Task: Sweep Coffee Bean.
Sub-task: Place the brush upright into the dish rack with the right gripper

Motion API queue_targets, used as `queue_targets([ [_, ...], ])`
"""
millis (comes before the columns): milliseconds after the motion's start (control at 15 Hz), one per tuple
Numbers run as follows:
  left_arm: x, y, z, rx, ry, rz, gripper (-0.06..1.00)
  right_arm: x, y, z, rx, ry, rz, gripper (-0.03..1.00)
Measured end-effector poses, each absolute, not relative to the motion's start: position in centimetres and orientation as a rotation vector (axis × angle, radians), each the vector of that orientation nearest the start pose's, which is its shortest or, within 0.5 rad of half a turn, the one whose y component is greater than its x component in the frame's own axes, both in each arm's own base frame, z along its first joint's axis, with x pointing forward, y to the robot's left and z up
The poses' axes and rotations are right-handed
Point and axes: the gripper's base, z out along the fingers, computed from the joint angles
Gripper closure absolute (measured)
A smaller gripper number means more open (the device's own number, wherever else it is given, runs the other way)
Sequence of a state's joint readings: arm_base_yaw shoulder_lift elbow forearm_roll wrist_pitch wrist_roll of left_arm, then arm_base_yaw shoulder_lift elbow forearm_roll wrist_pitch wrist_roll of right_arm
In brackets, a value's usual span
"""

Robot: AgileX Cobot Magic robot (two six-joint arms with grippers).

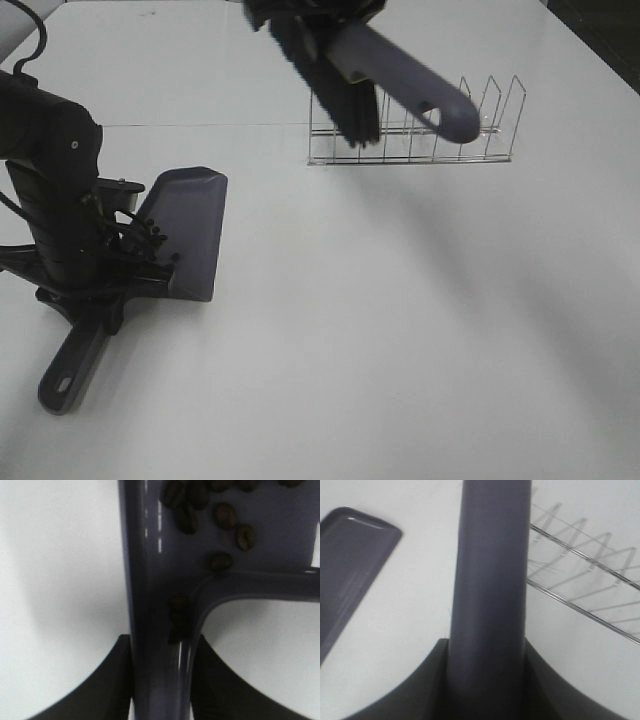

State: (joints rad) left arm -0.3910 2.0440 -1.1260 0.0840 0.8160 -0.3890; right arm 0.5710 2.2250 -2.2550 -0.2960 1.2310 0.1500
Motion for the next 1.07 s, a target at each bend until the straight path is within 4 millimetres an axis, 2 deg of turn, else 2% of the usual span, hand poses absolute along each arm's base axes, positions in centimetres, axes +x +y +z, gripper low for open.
queue_targets([
  [200,31.8,-12.5,9.6,0.099,3.185,0.133,0.68,43.9,16.0,30.5,-0.377,2.63,-0.202,0.69],
  [333,31.8,-12.5,9.6,0.099,3.186,0.134,0.68,44.3,10.8,29.7,-0.23,2.713,-0.206,0.69],
  [467,31.8,-12.5,9.6,0.099,3.185,0.133,0.68,44.4,6.6,28.0,-0.114,2.796,-0.227,0.69],
  [533,31.8,-12.5,9.6,0.099,3.186,0.134,0.68,44.3,5.3,26.9,-0.078,2.837,-0.232,0.69],
  [733,31.8,-12.5,9.6,0.099,3.186,0.134,0.68,43.5,4.4,24.4,-0.056,2.93,-0.236,0.69],
  [867,31.8,-12.5,9.6,0.099,3.186,0.134,0.68,43.1,5.1,23.3,-0.041,2.967,-0.199,0.69],
  [1067,31.8,-12.5,9.6,0.099,3.186,0.134,0.68,43.7,6.3,21.9,-0.059,2.937,-0.184,0.69],
])
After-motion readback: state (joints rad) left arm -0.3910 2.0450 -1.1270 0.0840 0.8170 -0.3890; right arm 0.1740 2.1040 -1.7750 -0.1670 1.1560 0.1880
